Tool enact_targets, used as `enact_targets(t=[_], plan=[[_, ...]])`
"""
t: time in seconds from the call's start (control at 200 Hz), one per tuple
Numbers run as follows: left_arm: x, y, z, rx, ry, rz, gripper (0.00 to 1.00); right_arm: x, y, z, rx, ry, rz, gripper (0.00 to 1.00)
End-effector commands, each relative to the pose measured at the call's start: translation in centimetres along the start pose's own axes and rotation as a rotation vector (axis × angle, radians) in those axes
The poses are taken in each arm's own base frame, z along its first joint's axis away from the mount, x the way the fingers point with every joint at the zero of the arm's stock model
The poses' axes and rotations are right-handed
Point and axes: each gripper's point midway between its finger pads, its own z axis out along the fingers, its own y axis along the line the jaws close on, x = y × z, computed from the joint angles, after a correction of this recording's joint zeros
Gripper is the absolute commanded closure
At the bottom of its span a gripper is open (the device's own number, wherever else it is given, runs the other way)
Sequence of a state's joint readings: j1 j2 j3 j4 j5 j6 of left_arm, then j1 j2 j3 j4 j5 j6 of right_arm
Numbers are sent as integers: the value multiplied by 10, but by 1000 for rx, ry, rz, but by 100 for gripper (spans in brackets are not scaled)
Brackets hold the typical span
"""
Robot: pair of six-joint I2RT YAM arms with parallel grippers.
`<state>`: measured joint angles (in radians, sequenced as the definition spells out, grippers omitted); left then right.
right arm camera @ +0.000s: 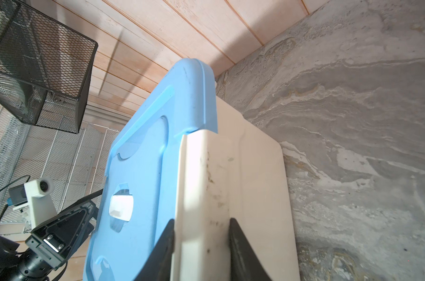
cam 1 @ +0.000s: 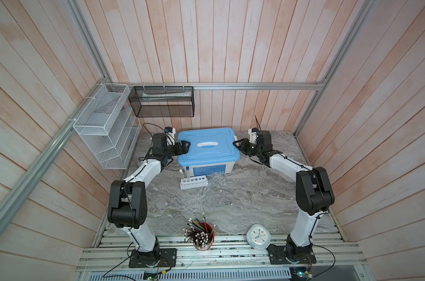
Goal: Organize the chemistry lab equipment
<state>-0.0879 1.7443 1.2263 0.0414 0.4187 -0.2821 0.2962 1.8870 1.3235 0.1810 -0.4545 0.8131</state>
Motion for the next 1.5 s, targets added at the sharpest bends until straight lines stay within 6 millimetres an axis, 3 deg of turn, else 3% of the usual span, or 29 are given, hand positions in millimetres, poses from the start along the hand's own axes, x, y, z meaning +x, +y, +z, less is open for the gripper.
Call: enact_targets(t=[0.0, 0.435, 1.005, 1.265, 1.495], plan=[[-5, -21, 11, 64, 3, 25, 10, 3, -34, -7, 119, -14, 46, 68], [-6, -65, 43, 133, 37, 86, 10, -8, -56, -34, 167, -62, 65, 68], [23, -122, 71, 213, 98, 117, 10, -18, -86, -91, 252, -144, 78, 68], [31, -128, 72, 198, 113, 141, 10, -22, -91, -96, 287, -144, 54, 68], [2, -130, 52, 111, 67, 252, 10, -24, -95, -96, 309, -145, 42, 68]])
